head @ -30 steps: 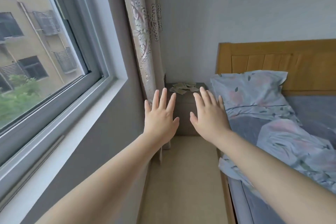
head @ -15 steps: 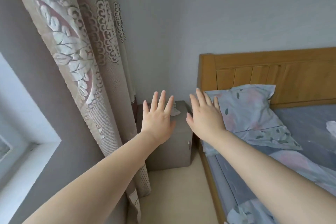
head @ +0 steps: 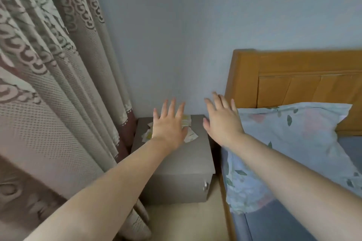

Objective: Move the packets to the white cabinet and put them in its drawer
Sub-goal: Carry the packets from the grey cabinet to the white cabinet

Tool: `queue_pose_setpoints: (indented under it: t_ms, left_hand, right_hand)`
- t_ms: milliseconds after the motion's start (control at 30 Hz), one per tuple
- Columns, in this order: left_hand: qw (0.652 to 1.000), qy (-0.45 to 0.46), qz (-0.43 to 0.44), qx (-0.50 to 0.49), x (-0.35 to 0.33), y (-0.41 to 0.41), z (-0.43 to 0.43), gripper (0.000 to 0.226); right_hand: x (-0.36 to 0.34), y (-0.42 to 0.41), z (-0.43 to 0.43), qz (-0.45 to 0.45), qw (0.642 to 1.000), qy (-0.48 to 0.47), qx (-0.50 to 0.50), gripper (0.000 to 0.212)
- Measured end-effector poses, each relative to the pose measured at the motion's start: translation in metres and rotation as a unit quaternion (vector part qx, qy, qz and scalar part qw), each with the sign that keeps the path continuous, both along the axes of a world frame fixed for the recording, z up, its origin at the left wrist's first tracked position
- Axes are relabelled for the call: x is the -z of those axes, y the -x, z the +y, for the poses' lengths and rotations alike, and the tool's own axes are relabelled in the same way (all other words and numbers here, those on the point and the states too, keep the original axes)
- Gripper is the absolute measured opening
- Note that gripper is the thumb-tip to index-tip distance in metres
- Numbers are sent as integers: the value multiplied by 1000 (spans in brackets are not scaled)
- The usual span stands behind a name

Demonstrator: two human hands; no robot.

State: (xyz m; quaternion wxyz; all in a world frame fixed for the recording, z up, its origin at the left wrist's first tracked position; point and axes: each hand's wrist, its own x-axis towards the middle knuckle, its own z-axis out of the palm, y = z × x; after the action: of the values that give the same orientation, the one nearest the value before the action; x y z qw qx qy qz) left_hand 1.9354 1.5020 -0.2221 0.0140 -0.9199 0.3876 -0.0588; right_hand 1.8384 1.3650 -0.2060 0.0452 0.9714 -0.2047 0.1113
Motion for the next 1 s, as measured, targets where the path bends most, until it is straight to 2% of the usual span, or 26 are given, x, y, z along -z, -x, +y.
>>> queue_pose_setpoints:
  t_ms: [233, 500, 633, 833, 933, 1000]
  left_hand:
    - [994, 2, 84, -66, 58, -105, -46, 74]
    - [984, -24, 154, -82, 158, -226, -72, 73]
    - [971, -31, 218, -89, 220, -272, -79, 74]
    - [954, -58, 268, -121, 302, -323, -85, 76]
    - [948, -81, 290, -107, 340, -331, -88, 85]
    - [941, -81, 309, -109, 360, -335, -87, 100]
  right_hand:
    - [62, -110, -63, 80, 994, -53, -45, 65]
    - [171, -222, -91, 181, 979, -86, -46, 69]
    - [228, -260, -98, 226, 968, -98, -42, 64]
    - [296, -301, -125, 279, 951, -125, -46, 64]
    - [324, -325, -141, 285, 942, -173, -46, 62]
    - [340, -344, -152, 255, 937, -235, -35, 62]
